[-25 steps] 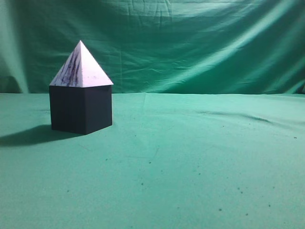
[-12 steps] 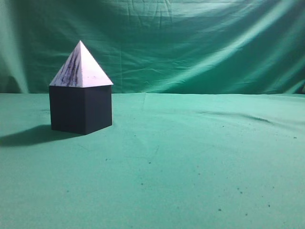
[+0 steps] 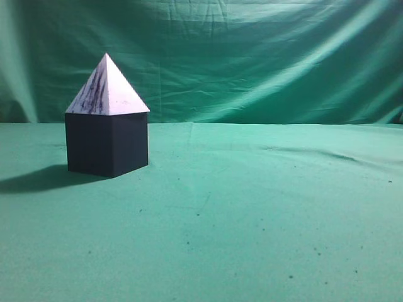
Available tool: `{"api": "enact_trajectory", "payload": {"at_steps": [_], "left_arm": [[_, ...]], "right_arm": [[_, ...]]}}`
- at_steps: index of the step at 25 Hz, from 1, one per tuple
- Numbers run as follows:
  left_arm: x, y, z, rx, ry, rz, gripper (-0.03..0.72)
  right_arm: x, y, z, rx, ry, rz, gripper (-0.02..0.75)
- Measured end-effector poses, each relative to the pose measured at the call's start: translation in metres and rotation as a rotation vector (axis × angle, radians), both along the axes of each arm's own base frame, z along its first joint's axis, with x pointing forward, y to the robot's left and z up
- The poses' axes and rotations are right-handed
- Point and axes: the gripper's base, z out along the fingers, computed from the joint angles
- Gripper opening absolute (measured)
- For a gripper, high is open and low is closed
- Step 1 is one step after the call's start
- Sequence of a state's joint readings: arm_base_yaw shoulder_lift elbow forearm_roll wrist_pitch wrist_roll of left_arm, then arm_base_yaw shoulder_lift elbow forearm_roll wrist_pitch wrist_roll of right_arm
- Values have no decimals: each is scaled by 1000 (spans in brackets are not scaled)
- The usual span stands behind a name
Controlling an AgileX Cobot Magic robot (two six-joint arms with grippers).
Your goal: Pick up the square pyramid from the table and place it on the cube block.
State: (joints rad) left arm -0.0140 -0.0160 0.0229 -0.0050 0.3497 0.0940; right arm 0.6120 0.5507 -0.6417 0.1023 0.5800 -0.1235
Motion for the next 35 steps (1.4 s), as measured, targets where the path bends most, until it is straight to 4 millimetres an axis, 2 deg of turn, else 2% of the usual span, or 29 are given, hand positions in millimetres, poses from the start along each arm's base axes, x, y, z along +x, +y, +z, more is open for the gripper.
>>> {"api": "enact_trajectory", "payload": {"at_steps": [5,12,19,22,35], "left_arm": [[0,0,0,0,0,0,0],[0,0,0,0,0,0,0],[0,0,0,0,0,0,0],[0,0,0,0,0,0,0],[0,0,0,0,0,0,0]], "right_arm": [[-13,-29,-21,147,-169,-212,0],[-34,-52,-79,119,-272,-441,0],[-32,-58,-138,51,-198,-542,0],[-31,-58,-156,35,-154,-543,0],[-31,-58,-162,19,-112,-540,0]]}}
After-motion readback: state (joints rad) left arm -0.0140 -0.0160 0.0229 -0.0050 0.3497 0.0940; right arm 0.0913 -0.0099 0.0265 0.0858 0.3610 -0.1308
